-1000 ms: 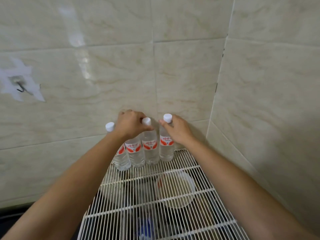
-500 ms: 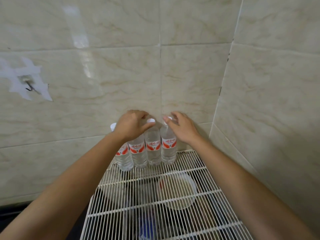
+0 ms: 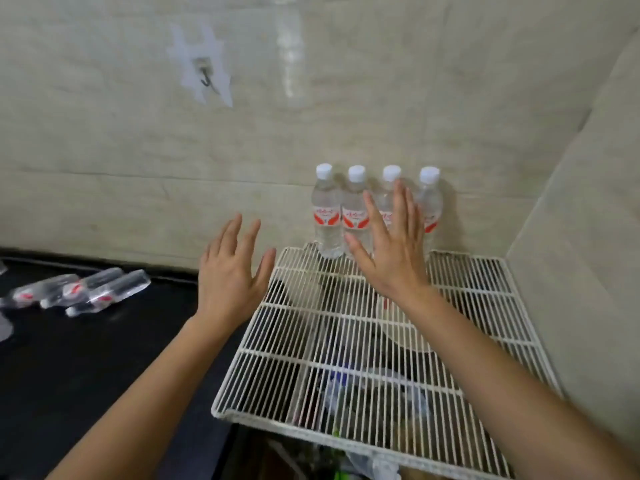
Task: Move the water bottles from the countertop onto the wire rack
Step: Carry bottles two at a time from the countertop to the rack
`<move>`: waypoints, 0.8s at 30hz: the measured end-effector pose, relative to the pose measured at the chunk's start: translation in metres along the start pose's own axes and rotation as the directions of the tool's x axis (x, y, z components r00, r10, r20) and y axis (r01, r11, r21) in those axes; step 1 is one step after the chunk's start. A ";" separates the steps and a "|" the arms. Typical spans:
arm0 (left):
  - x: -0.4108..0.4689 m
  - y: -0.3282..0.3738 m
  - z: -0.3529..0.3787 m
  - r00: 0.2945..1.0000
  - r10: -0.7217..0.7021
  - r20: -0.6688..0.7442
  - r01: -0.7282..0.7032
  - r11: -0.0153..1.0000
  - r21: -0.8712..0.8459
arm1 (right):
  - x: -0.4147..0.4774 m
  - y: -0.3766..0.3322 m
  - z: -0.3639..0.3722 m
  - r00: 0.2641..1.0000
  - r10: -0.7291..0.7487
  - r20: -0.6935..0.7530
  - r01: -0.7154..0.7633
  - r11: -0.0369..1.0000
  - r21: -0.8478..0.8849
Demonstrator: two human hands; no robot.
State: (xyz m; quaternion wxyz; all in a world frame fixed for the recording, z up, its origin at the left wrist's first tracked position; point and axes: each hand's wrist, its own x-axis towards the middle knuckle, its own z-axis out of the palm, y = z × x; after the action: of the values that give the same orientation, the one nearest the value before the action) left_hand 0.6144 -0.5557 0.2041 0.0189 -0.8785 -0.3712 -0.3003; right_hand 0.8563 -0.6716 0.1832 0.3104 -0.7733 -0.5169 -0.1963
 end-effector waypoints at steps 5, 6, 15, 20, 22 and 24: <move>-0.087 -0.061 -0.040 0.972 -0.216 0.088 0.193 0.957 0.218 | -0.023 -0.071 0.050 0.981 -0.126 0.147 0.109 0.987 0.117; -0.098 -0.074 -0.053 0.967 -0.245 0.074 0.219 0.942 0.252 | -0.024 -0.090 0.055 0.974 -0.153 0.167 0.130 0.982 0.140; -0.173 -0.211 -0.169 0.908 -0.404 -0.113 0.418 0.847 0.327 | -0.049 -0.289 0.087 0.907 -0.388 0.165 0.330 0.897 0.296; -0.225 -0.315 -0.216 0.892 -0.447 -0.064 0.442 0.836 0.324 | -0.063 -0.399 0.133 0.877 -0.439 0.193 0.385 0.885 0.262; -0.244 -0.359 -0.235 0.876 -0.481 -0.027 0.461 0.821 0.337 | -0.067 -0.448 0.154 0.859 -0.448 0.249 0.394 0.888 0.238; -0.261 -0.399 -0.254 0.858 -0.513 -0.005 0.483 0.805 0.345 | -0.071 -0.496 0.175 0.838 -0.447 0.314 0.392 0.892 0.224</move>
State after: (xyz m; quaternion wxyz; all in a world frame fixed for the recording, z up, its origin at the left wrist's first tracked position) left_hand 0.0769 -0.4991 0.1950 0.0716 -0.7463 -0.6345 -0.1880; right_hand 0.3690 -0.4655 0.1484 0.2179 -0.6377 -0.7349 -0.0764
